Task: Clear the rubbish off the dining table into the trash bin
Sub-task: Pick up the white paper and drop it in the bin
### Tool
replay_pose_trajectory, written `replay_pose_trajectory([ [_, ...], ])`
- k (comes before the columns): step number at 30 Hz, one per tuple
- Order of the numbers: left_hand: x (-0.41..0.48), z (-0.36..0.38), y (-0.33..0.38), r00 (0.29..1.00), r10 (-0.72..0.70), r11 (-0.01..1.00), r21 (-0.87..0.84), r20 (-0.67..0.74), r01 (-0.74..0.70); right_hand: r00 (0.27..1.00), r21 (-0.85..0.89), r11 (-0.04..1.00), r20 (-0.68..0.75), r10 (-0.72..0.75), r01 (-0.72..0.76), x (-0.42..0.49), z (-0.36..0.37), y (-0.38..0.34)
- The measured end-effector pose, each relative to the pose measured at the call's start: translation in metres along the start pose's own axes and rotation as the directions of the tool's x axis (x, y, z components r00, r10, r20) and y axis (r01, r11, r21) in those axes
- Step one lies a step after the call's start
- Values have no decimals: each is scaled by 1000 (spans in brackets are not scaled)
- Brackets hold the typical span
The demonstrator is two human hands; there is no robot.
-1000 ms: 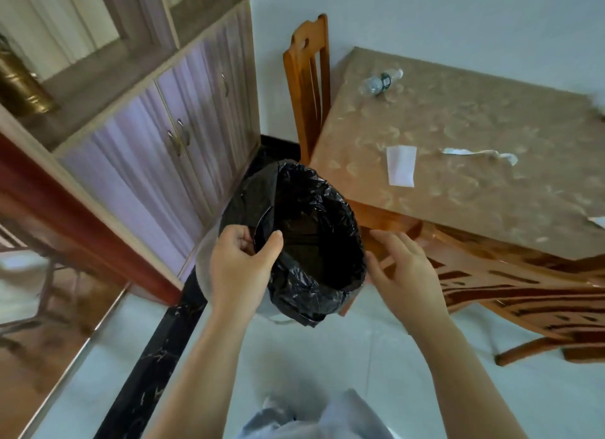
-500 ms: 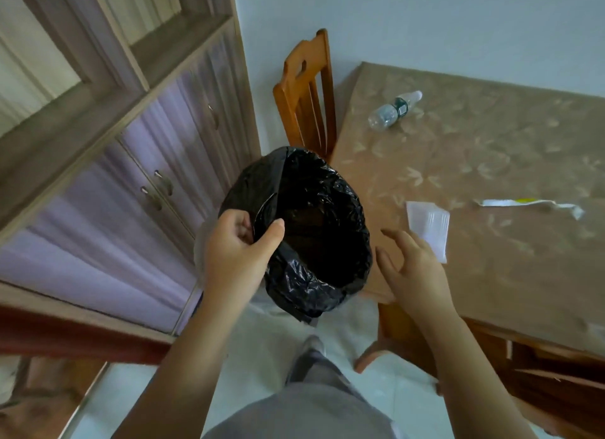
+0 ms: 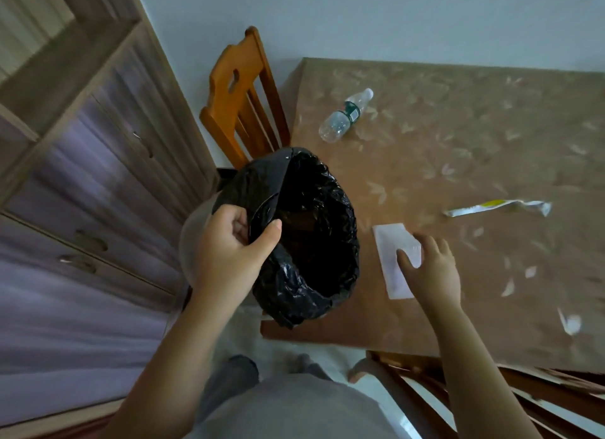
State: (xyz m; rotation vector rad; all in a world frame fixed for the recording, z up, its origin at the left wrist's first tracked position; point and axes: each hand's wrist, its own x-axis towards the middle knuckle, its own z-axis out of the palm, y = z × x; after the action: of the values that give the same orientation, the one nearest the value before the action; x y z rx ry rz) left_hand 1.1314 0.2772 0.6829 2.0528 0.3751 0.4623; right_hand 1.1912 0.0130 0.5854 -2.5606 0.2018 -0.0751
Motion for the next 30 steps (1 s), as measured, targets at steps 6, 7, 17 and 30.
replay_pose_trajectory([
  [6,26,-8,-2,999,-39,999,-24,3,39,989,1,989,27,147,-148,14,23,7],
  [7,30,-9,-2,999,-38,999,-30,0,38,985,4,986,28,169,-169,15,27,7],
  [17,59,-18,-11,997,-24,998,-52,69,28,973,104,973,-83,215,-206,15,31,-14],
  [30,103,-43,-31,988,-106,982,-147,108,122,974,451,883,-227,-24,127,20,-17,-127],
])
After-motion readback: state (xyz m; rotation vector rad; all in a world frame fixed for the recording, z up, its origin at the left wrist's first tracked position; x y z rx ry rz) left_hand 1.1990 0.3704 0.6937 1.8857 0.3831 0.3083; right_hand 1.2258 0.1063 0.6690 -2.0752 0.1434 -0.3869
